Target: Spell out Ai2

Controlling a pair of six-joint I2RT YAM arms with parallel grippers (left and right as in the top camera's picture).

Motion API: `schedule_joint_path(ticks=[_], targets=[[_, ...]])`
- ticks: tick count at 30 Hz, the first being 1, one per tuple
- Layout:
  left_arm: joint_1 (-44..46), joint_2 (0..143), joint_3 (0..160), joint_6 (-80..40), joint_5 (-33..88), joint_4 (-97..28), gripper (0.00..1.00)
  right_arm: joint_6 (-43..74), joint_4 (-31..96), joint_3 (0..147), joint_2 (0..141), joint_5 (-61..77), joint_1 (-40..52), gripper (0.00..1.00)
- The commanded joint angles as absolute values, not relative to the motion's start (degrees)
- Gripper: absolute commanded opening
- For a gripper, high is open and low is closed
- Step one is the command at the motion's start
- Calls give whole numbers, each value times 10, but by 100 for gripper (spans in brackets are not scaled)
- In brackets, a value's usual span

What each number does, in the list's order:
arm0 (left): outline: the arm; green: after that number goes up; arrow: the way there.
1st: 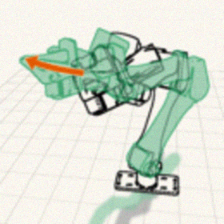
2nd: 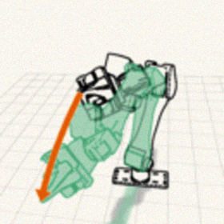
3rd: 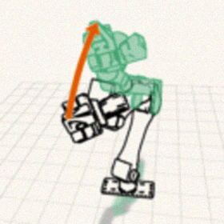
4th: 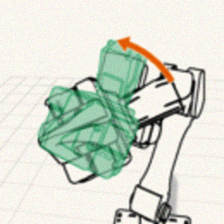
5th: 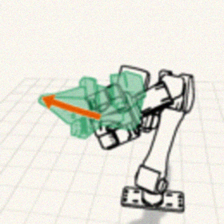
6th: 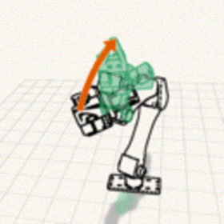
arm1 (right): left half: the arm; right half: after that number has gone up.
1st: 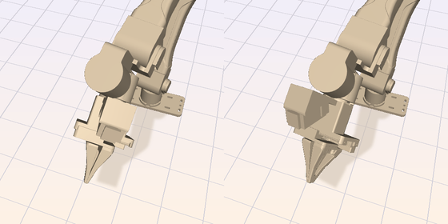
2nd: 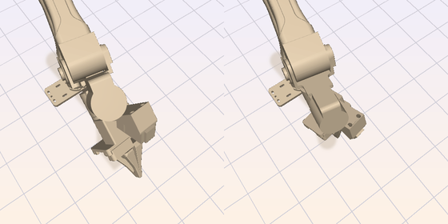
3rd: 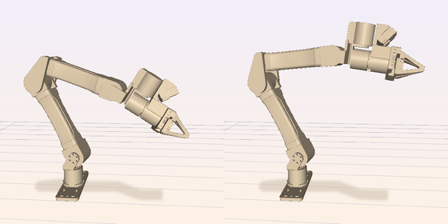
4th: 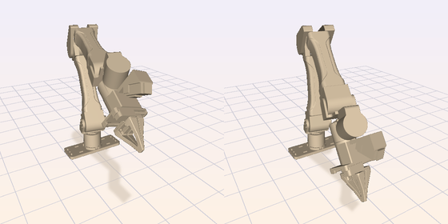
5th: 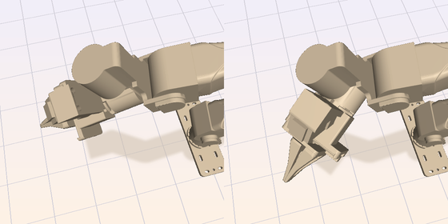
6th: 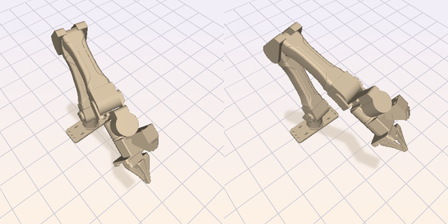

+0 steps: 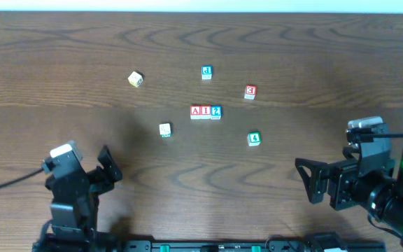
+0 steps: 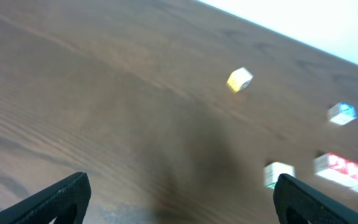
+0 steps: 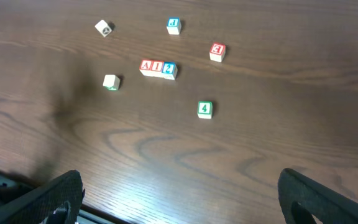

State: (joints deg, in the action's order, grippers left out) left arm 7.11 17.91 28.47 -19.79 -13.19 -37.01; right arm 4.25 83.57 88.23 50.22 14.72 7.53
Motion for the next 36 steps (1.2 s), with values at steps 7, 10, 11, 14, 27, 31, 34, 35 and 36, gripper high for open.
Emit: schedule_joint_path(ticks=[7, 10, 11, 14, 27, 31, 34, 35, 36], targets=[[25, 79, 138, -108, -48, -300, 95, 36, 837, 880, 502, 145, 80, 99], [24, 63, 121, -74, -48, -300, 95, 36, 837, 880, 502, 145, 80, 99], [24, 59, 116, -64, -48, -300, 96, 36, 837, 880, 502, 145, 80, 99], [24, 41, 98, -46, -48, -300, 95, 36, 837, 880, 502, 145, 80, 99], [24, 2, 81, -27, -48, -300, 95, 36, 837, 880, 502, 145, 80, 99], [24, 2, 82, -17, -48, -300, 95, 36, 837, 880, 502, 145, 80, 99], [24, 3, 82, -17, -48, -300, 95, 36, 837, 880, 502, 145, 80, 99], [24, 3, 82, -17, -48, -300, 95, 36, 837, 880, 502, 145, 80, 99], [24, 3, 82, -17, -48, -300, 96, 36, 837, 880, 502, 145, 80, 99]])
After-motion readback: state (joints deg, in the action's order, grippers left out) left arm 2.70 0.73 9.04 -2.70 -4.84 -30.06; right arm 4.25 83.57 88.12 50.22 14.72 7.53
